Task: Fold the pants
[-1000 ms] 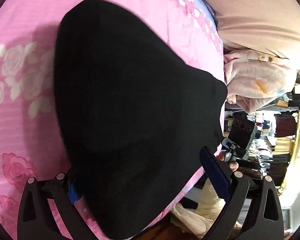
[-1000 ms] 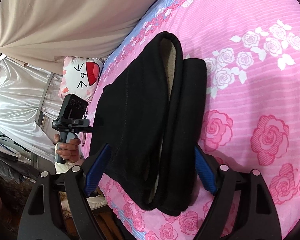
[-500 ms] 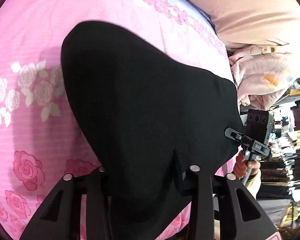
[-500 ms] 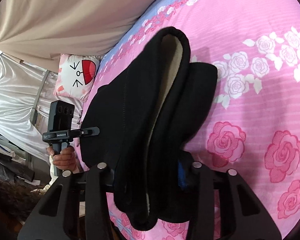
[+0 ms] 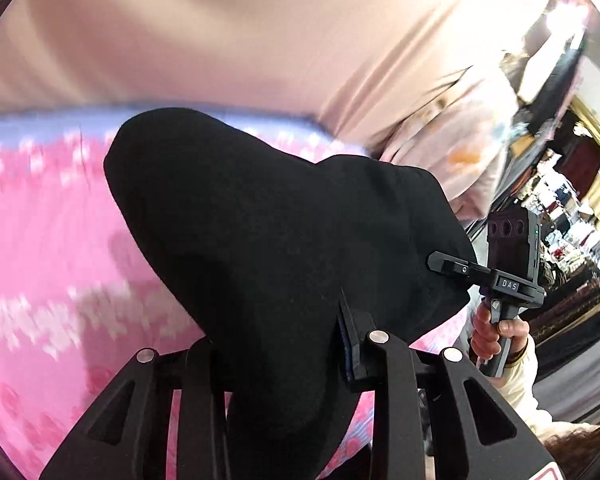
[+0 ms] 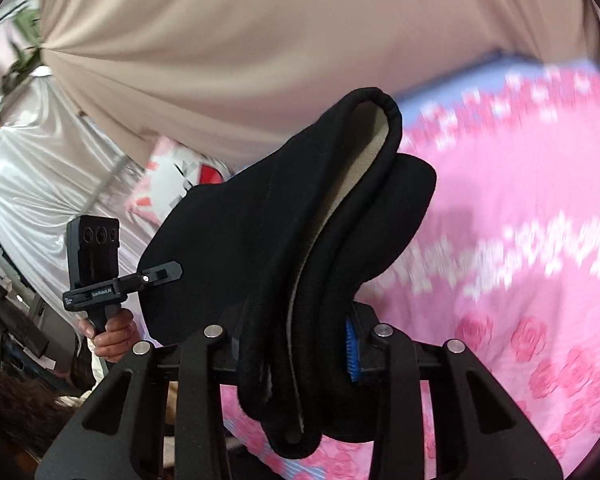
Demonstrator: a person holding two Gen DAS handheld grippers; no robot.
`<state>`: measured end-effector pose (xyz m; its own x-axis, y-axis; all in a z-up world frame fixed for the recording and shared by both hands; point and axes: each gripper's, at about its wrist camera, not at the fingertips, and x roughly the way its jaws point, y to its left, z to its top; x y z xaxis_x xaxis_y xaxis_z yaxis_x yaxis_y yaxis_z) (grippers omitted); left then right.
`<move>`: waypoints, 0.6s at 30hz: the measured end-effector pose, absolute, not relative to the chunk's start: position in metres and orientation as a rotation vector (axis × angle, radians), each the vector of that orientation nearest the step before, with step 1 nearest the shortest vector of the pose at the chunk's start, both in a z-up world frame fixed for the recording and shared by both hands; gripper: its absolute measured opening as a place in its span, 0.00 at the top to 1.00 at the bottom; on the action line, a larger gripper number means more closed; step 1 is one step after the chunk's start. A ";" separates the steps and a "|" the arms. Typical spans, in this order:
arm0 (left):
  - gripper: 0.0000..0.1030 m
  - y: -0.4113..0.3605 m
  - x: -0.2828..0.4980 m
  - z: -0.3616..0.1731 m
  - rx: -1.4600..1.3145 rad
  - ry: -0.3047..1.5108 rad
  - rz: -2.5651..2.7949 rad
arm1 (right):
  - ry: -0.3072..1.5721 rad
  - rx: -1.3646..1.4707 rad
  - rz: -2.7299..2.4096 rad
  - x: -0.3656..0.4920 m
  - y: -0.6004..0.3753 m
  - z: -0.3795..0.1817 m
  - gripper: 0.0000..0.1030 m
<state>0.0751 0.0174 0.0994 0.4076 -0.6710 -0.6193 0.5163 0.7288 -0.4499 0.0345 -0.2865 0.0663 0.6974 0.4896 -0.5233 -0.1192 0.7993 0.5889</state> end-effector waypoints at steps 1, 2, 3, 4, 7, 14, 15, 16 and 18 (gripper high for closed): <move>0.74 0.019 0.072 0.111 -0.189 0.841 -0.754 | 0.692 0.533 0.364 0.033 -0.284 0.083 0.68; 0.74 0.020 0.068 0.127 -0.169 0.795 -0.753 | 0.667 0.517 0.369 0.033 -0.282 0.095 0.68; 0.74 0.015 0.068 0.134 -0.157 0.770 -0.749 | 0.640 0.497 0.371 0.033 -0.279 0.109 0.68; 0.74 0.012 0.067 0.145 -0.137 0.739 -0.743 | 0.621 0.481 0.372 0.033 -0.278 0.118 0.68; 0.74 0.004 0.065 0.173 -0.079 0.651 -0.710 | 0.558 0.433 0.374 0.038 -0.273 0.151 0.68; 0.74 0.007 0.073 0.215 0.034 0.501 -0.599 | 0.453 0.337 0.343 0.059 -0.258 0.195 0.68; 0.74 0.006 0.076 0.218 0.049 0.488 -0.579 | 0.442 0.326 0.335 0.066 -0.255 0.198 0.68; 0.74 0.006 0.078 0.219 0.057 0.480 -0.564 | 0.434 0.322 0.332 0.070 -0.253 0.199 0.68; 0.74 0.004 0.089 0.217 0.081 0.458 -0.516 | 0.425 0.317 0.326 0.078 -0.252 0.201 0.68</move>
